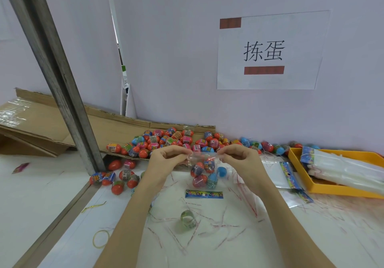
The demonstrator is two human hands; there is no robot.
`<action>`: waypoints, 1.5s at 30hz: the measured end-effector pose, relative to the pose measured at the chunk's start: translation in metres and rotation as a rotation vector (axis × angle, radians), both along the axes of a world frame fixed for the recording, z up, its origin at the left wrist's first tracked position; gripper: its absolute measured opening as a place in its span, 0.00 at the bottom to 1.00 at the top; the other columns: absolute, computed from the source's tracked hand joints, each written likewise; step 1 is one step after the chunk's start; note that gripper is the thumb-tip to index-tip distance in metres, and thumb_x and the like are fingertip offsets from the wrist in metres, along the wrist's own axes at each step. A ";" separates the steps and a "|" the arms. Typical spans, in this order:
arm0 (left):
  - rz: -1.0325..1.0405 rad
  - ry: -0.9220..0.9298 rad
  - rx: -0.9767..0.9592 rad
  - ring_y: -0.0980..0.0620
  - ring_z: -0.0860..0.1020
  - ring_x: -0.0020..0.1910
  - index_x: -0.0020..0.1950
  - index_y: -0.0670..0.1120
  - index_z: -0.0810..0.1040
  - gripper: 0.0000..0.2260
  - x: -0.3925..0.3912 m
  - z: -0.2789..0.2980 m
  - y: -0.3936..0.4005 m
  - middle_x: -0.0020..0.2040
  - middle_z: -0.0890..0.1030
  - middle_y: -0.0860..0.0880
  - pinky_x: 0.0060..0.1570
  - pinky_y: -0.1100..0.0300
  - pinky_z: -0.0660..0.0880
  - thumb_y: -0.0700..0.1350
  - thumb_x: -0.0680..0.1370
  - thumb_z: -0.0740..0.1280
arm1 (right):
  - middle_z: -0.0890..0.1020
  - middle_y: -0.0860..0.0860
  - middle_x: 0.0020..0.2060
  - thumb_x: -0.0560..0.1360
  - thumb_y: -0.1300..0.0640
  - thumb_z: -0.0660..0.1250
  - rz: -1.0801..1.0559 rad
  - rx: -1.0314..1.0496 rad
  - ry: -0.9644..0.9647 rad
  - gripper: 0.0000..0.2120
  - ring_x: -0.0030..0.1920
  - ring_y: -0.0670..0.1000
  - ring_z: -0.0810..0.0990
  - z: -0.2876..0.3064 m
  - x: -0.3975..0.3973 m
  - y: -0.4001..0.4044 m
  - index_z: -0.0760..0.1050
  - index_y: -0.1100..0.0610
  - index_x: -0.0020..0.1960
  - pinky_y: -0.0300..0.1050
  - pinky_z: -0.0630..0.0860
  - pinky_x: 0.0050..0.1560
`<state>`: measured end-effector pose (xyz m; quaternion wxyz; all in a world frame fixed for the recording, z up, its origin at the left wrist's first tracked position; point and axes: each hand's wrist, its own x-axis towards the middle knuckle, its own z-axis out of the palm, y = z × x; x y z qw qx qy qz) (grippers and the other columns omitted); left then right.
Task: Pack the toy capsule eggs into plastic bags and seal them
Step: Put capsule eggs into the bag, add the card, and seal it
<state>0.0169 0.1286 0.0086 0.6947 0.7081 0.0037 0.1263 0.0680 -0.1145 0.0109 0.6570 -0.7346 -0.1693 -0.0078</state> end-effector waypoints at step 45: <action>0.257 -0.013 -0.149 0.54 0.86 0.44 0.51 0.50 0.87 0.02 0.005 0.001 -0.022 0.45 0.88 0.53 0.42 0.58 0.83 0.45 0.79 0.75 | 0.87 0.43 0.46 0.79 0.49 0.72 0.018 0.042 0.037 0.04 0.49 0.41 0.85 0.006 -0.010 0.026 0.84 0.47 0.53 0.32 0.79 0.46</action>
